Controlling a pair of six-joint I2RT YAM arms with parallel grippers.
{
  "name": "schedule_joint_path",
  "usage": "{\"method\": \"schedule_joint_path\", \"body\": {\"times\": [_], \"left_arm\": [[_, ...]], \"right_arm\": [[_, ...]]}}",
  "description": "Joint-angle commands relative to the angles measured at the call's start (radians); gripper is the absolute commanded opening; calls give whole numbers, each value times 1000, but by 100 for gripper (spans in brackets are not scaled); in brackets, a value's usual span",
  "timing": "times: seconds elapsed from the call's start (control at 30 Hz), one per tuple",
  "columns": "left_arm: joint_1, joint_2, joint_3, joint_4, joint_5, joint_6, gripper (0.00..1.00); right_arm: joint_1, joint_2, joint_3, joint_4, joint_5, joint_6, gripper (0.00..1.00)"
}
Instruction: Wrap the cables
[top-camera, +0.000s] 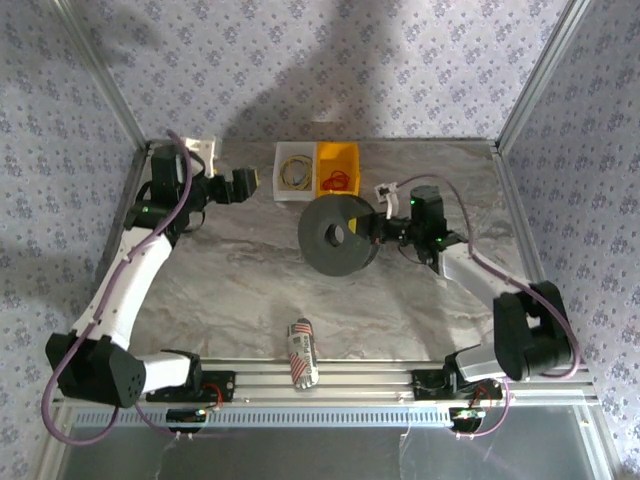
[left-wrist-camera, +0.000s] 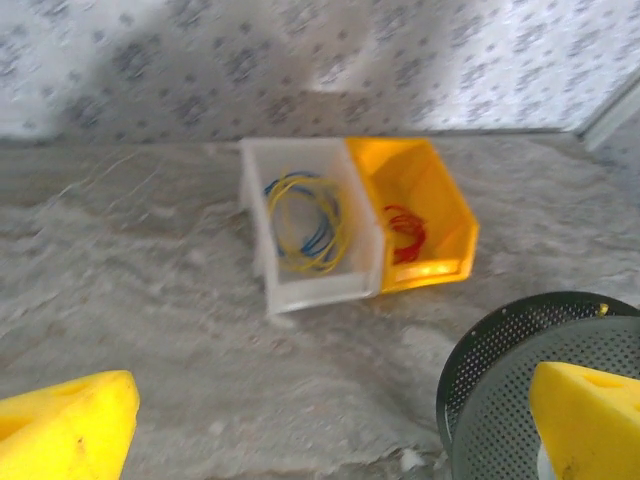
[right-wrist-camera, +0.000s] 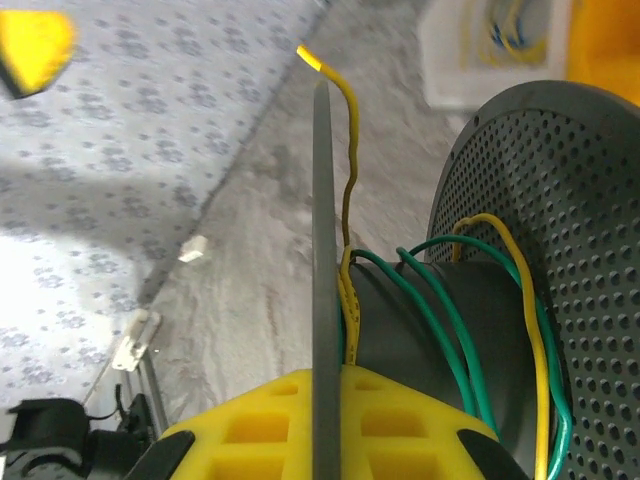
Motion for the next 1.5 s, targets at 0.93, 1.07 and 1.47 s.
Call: {"method": "schedule_joint_path", "body": {"times": [0.93,1.07,1.47], "left_arm": [[-2,-146,-247,-59,-196,-40,100],[-3,-137,-240,-59,-197,-45,100],[-2,-103,-218,-71,-194,-59,100]], "right_arm": [[87,369,-23,94,342,59,4],[91,373,-26,63,364,46,9],[127,348,22,-222,507,-47,35]]}}
